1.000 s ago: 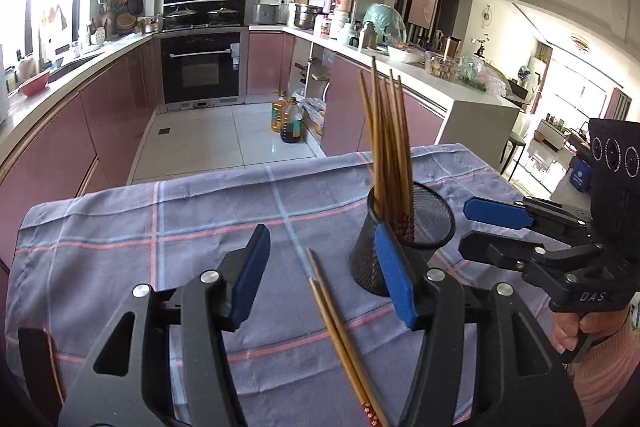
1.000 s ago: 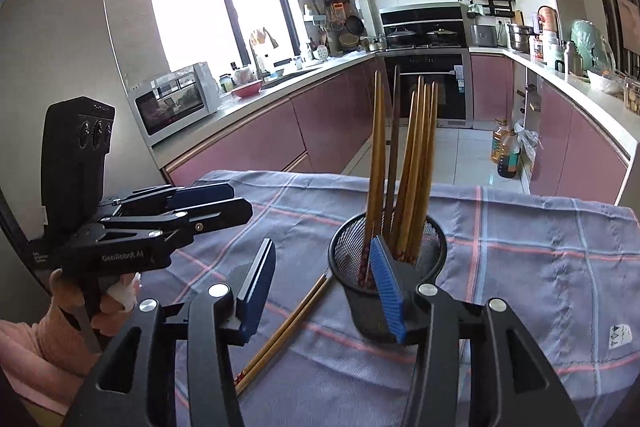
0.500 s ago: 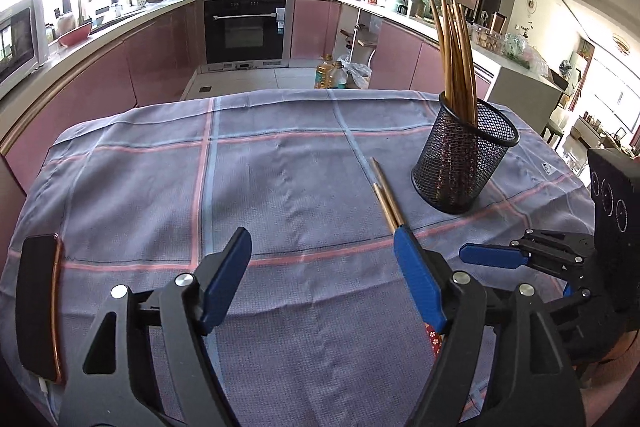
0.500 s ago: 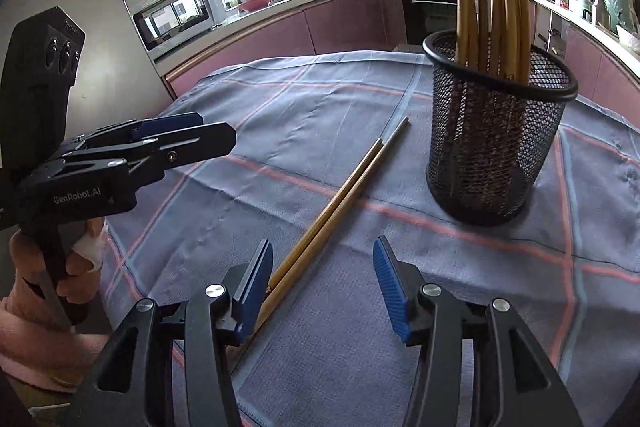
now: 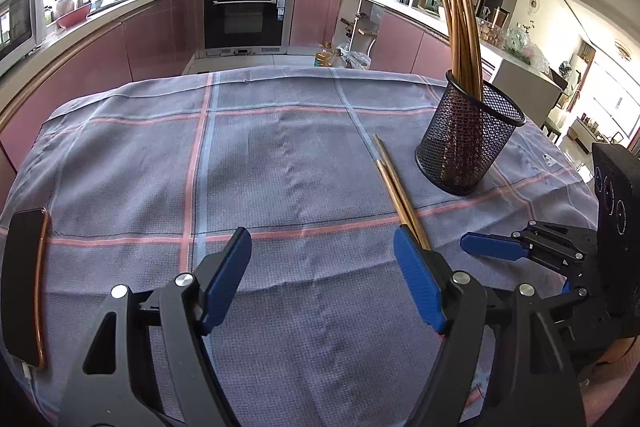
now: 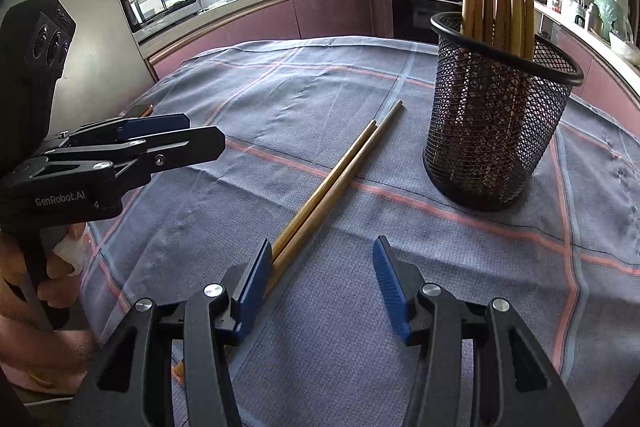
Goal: Organize utensils
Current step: 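Move both open grippers back to the last chopsticks on the cloth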
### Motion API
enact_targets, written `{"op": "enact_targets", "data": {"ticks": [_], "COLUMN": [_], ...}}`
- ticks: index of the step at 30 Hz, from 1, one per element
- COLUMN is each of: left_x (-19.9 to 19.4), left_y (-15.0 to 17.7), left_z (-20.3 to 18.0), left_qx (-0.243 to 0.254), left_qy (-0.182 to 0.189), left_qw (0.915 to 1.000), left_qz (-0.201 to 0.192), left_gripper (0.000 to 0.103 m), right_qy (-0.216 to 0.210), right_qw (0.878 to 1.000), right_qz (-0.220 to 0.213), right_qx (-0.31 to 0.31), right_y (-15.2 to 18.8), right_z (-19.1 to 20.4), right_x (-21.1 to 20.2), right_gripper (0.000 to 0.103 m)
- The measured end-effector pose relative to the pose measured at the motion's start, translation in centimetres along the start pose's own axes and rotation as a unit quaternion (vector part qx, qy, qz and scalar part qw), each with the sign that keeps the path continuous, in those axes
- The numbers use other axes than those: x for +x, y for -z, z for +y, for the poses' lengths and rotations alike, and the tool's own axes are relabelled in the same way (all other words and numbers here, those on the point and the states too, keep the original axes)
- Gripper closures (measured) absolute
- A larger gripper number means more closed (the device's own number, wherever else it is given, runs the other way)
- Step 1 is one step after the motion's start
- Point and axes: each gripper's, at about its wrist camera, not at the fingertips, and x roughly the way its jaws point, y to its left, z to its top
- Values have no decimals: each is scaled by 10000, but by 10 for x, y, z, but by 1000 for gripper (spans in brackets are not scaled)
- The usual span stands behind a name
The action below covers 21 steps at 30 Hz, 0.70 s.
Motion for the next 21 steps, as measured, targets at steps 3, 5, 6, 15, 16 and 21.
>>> {"op": "enact_targets", "data": {"ticks": [3, 5, 6, 15, 16, 21], "left_x": [1, 2, 3, 13, 15, 21], "left_y": [1, 3, 4, 15, 16, 25], "left_z": [-1, -2, -3, -26, -30, -46], "left_qx": [11, 34, 53, 480, 550, 821], "left_qy": [7, 8, 32, 451, 518, 705], "left_qw": [10000, 10000, 10000, 9973, 9964, 9926], "left_qz": [-2, 13, 28, 317, 375, 558], "left_gripper": [30, 30, 30, 35, 36, 43], "right_qy": [115, 94, 113, 16, 19, -53], "right_qw": [9999, 9999, 9998, 9997, 9997, 9995], "right_qz": [71, 95, 110, 164, 170, 197], "right_qx": [-7, 73, 83, 189, 192, 246], "right_y": [-1, -1, 0, 3, 4, 4], "right_z": [-2, -6, -7, -19, -20, -22], "right_x": [1, 0, -1, -5, -6, -7], "right_gripper": [54, 54, 55, 57, 59, 61]}}
